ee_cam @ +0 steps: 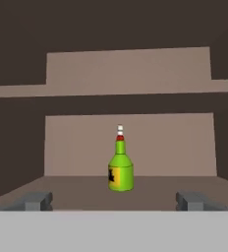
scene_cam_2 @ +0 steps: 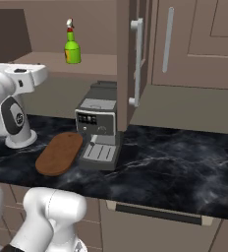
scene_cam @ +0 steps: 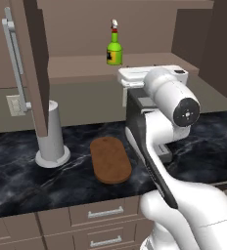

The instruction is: Grab the spray bottle from the cabinet, then place it next to the cutting board for sanitizing. Then grab the dish brush from the countertop next to the sink and place it next to the cutting board.

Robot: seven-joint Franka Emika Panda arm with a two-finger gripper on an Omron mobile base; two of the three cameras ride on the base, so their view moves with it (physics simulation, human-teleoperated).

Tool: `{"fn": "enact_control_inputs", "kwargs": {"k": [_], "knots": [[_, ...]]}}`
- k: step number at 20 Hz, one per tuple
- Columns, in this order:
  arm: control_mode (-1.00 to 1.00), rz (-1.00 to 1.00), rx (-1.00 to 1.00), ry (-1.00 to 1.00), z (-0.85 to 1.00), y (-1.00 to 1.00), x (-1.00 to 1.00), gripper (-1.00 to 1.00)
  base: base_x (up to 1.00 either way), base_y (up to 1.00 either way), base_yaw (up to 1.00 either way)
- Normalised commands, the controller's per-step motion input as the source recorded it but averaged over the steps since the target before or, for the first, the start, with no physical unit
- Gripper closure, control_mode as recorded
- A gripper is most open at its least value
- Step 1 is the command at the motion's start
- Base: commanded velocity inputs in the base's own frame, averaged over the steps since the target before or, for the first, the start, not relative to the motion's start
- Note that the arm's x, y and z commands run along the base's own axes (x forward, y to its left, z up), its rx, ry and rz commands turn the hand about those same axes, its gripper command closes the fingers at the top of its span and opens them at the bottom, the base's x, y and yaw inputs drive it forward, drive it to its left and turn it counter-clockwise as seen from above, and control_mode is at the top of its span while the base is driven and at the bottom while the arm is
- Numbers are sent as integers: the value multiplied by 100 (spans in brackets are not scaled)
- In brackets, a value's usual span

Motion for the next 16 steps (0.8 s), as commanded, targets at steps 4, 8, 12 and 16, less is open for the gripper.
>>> {"fn": "enact_control_inputs", "kwargs": {"k": [4, 8, 12, 16], "knots": [[-100, 0, 0, 2, 14, -1, 28, -100, 0, 0, 0], [-100, 0, 0, 13, 18, -1, 37, -100, 0, 0, 0], [-100, 0, 0, 17, 12, -2, 42, -100, 0, 0, 0], [-100, 0, 0, 2, 1, 0, 35, -100, 0, 0, 0]]}}
